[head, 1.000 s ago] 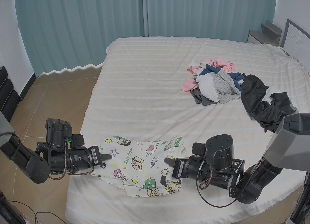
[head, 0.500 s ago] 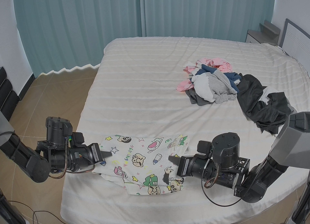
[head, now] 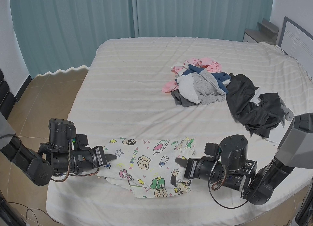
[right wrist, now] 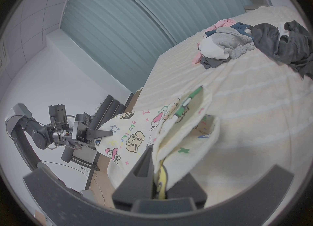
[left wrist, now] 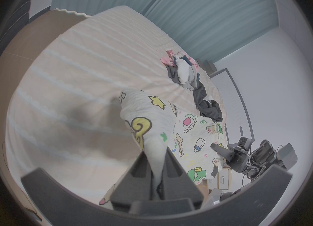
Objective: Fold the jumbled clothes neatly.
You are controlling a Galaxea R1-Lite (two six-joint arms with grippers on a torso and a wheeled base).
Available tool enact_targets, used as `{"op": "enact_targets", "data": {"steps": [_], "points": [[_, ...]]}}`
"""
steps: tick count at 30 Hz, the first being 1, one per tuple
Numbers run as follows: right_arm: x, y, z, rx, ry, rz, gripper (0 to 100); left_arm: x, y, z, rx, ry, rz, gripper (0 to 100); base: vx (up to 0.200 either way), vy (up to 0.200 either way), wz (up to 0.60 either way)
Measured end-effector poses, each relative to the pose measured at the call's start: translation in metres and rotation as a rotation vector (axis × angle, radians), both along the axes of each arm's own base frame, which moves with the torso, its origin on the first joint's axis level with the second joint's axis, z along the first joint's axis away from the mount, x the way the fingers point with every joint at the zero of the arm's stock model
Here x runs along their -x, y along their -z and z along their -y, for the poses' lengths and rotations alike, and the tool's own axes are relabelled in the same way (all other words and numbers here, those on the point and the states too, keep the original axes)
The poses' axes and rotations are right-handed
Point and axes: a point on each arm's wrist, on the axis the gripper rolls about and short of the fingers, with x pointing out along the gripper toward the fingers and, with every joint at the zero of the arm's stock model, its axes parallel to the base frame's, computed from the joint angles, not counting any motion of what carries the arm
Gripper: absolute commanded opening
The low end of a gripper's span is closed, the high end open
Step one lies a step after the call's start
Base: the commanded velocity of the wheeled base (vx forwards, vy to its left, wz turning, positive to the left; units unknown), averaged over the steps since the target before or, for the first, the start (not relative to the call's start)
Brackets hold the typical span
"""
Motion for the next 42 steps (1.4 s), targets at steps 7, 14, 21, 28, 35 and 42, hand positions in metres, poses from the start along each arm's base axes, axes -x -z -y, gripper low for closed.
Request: {"op": "enact_targets", "data": {"steps": [7,14,21,28,35,42], "points": [[0.002,0.0,0.007,0.007,0.014,-0.008,0,0.002,0.0,0.008,0.009,0.019,-0.008,0,0.0,-0.2,0.0],[0.002,0.001,0.015,0.015,0.032,-0.018,0,0.001,-0.001,0.017,0.041,0.025,-0.027,0,0.0,-0.2,0.0],[0.001,0.003,0.022,0.023,0.05,-0.027,0,0.002,0.002,0.025,0.013,0.016,-0.025,0,0.0,-0.2,0.0],[0.001,0.006,0.031,0.036,0.074,-0.043,0,0.005,0.005,0.038,0.012,0.042,-0.041,0,0.0,-0.2,0.0],[-0.001,0.008,0.039,0.042,0.098,-0.054,0,0.008,0.01,0.049,0.014,0.069,-0.066,0,0.0,-0.114,0.0],[-0.002,0.013,0.045,0.056,0.113,-0.073,0,0.009,0.019,0.054,-0.022,0.053,-0.079,0,0.0,0.0,0.0]]}}
